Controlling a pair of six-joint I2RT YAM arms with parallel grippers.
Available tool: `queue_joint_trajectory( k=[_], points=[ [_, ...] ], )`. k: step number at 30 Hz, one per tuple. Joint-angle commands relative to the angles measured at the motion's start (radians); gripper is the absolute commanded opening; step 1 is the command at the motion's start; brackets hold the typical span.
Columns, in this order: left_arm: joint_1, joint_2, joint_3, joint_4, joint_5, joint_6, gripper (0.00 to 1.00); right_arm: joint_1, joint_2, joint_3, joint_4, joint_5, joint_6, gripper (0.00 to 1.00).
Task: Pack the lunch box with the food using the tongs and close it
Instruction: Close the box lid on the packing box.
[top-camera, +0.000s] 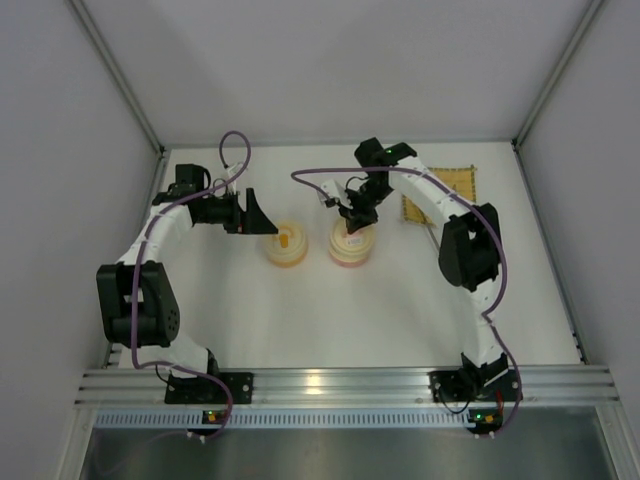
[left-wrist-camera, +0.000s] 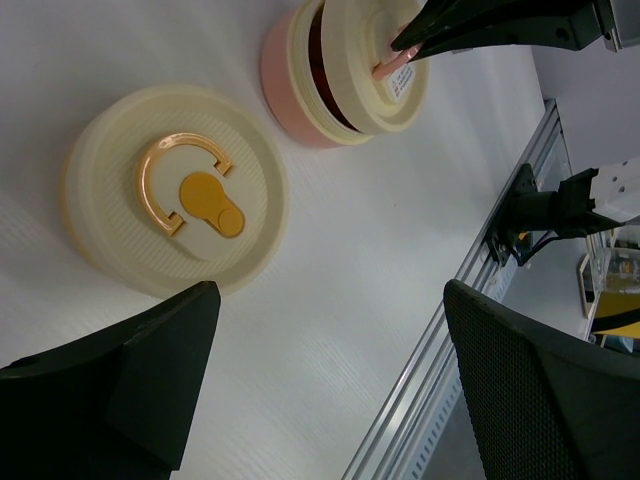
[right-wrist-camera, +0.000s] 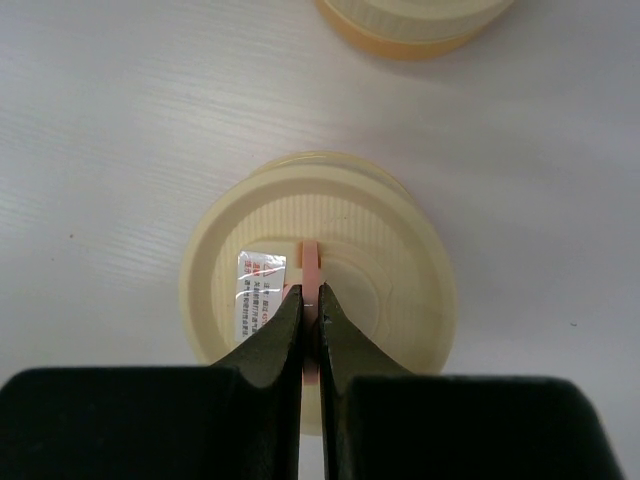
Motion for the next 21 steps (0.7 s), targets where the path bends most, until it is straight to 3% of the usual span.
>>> queue_joint_trajectory(
  k=[1,21],
  points=[
    [0.002,0.003,-0.003,0.034,0.042,0.012,0.98,-0.014,0.022,0.058,-0.029,-0.04,-0.024,0.0],
    [0.003,0.015,-0.006,0.035,0.036,0.012,0.98,-0.011,0.033,0.06,0.005,-0.059,0.019,0.0]
  ],
)
